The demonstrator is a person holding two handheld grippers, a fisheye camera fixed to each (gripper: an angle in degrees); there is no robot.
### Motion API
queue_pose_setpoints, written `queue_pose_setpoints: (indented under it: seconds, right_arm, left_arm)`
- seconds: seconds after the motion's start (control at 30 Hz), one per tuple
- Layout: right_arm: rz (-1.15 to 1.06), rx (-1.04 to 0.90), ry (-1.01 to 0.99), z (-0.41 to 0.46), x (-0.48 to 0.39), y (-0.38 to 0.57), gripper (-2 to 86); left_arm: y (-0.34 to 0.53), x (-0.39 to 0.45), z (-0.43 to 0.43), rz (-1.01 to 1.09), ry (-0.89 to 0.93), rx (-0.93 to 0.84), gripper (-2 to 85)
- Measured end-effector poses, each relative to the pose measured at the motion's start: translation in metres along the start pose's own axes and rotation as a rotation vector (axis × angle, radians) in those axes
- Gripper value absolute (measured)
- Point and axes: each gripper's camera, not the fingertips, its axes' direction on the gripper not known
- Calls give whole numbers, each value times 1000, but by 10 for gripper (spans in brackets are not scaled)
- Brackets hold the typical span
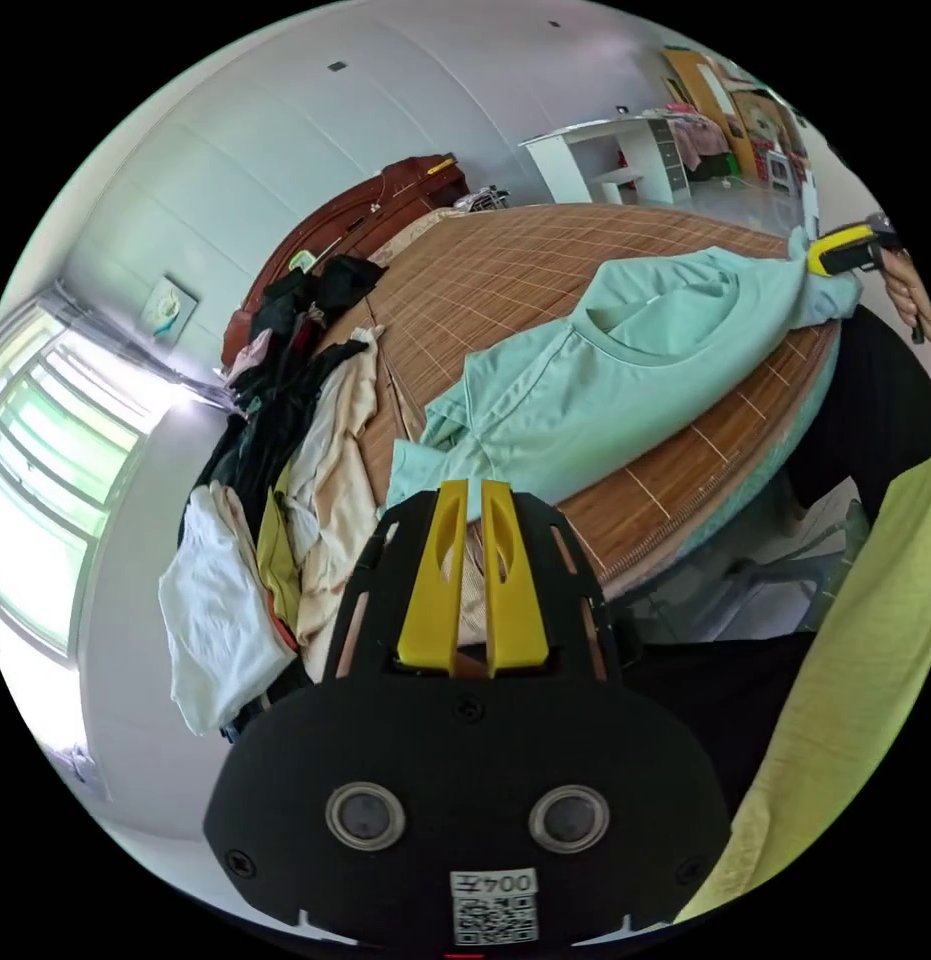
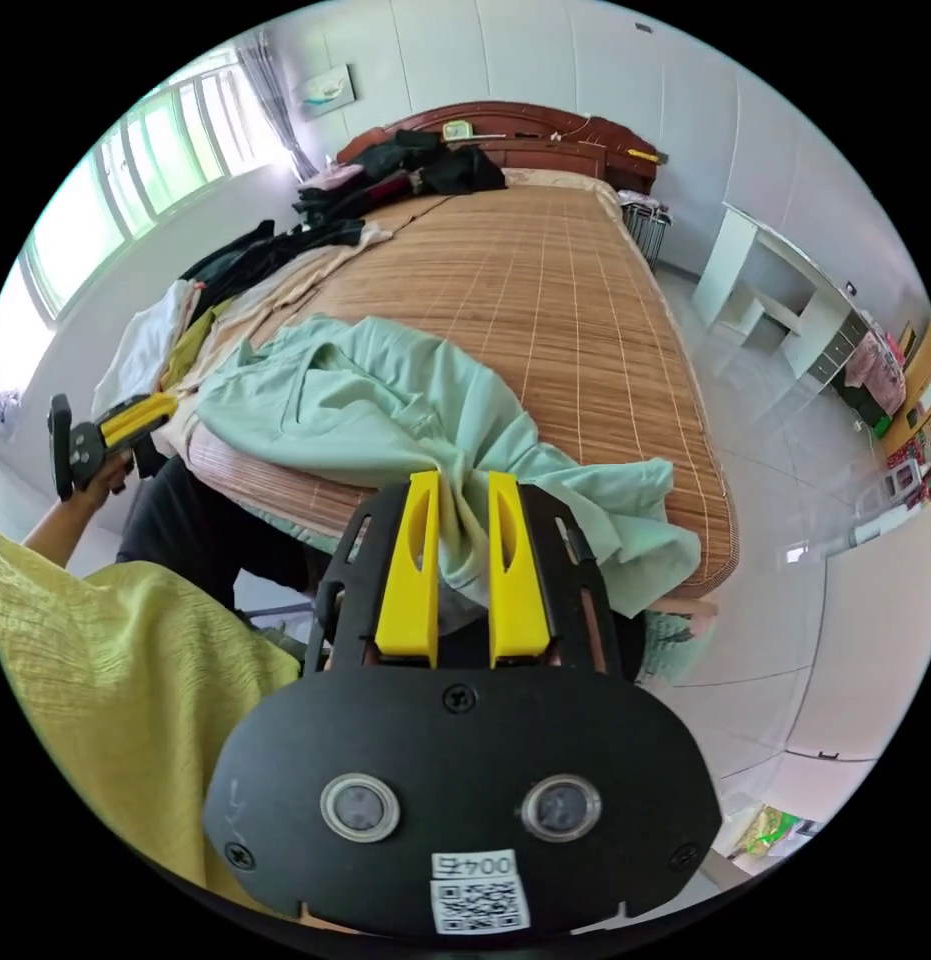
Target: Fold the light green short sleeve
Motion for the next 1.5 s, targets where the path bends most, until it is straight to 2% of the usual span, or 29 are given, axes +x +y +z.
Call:
queue_pose_setpoints:
  seconds: [0.13,0.2,0.43,0.53,0.73,0.8,0.97,1.1,1.27,1.5]
  right_arm:
    - [-48,-182,48,25,-23,-19,66]
    - [-46,-153,62,21,-32,-20,65]
    - [-28,-143,31,3,-43,-30,64]
    - [-45,-163,36,-1,-47,-37,64]
    - [-93,-124,63,-11,-56,-37,64]
    - [-119,-96,78,-14,-59,-32,64]
    - [-141,-96,107,-17,-62,-32,57]
    - [-156,-109,131,-16,-65,-32,48]
    - [-137,-103,109,-17,-51,-28,48]
    - [-129,-97,99,-14,-28,-19,48]
  left_arm:
    - [-32,9,41,63,66,-93,8]
    - [-41,23,61,132,99,-169,8]
    - [-48,54,62,206,-77,-161,5]
    - [-55,42,65,130,-47,-169,5]
    - [-53,-14,73,-141,178,-126,8]
    - [-52,-26,73,-159,224,-114,10]
    - [-71,-29,57,66,203,-133,28]
    - [-86,-53,45,124,194,-73,77]
    - [-112,-93,65,216,289,-91,121]
    - [-136,-112,103,393,456,-184,117]
